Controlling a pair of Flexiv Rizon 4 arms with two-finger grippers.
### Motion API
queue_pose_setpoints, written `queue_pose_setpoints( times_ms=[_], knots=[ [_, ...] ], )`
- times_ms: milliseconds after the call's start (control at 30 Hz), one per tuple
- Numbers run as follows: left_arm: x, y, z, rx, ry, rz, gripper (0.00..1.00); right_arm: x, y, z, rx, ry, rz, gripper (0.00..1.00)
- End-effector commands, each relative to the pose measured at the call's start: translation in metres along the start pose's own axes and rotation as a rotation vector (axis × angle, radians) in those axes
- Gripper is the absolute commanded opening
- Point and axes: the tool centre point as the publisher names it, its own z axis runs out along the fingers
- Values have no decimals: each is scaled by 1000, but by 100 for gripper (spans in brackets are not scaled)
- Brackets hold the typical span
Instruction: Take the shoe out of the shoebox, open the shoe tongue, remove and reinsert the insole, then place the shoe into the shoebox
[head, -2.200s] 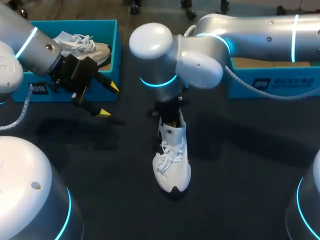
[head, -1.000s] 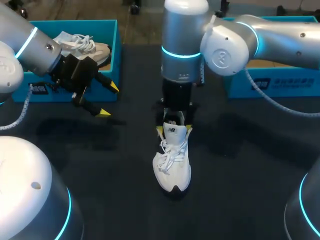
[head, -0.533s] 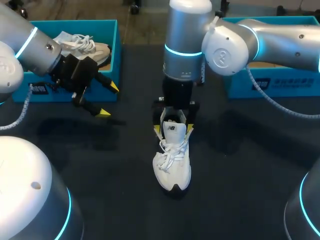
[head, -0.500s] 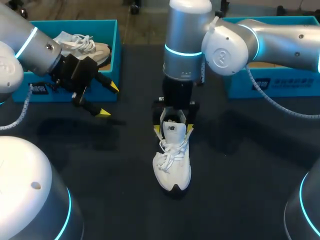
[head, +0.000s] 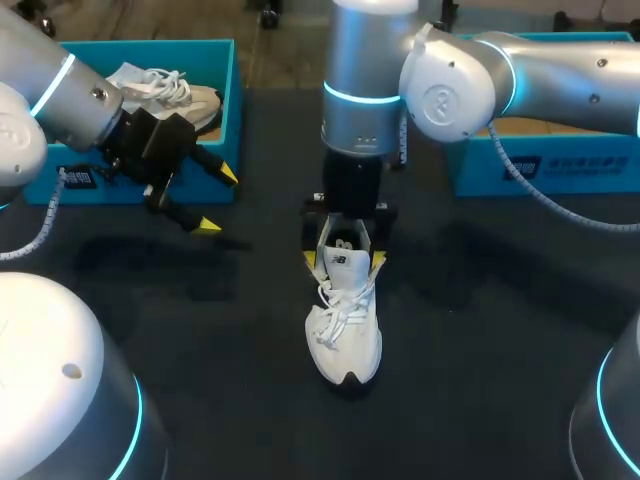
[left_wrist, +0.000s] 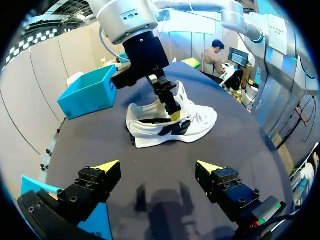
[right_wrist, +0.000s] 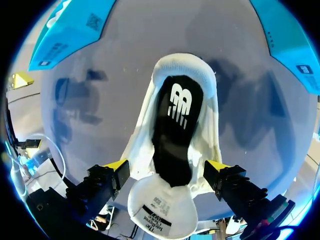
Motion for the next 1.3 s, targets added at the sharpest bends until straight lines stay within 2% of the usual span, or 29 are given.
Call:
queue_pose_setpoints(
  times_ms=[33,333,933,1167,1300],
  knots=[
    [1,0,0,-3,-1,0,100,-1,-9,0,-3,5,12,100],
    [1,0,0,-3,-1,0,100,-2,-26,-4,9,9,61,100],
    [1,0,0,-3,-1,0,100,8,-77,-18,33,0,159,100],
    [1,0,0,-3,-1,0,100,17,-85,-20,42,11,169,100],
    [1,0,0,-3,-1,0,100,16,-85,-19,47,7,173,59]
  ],
)
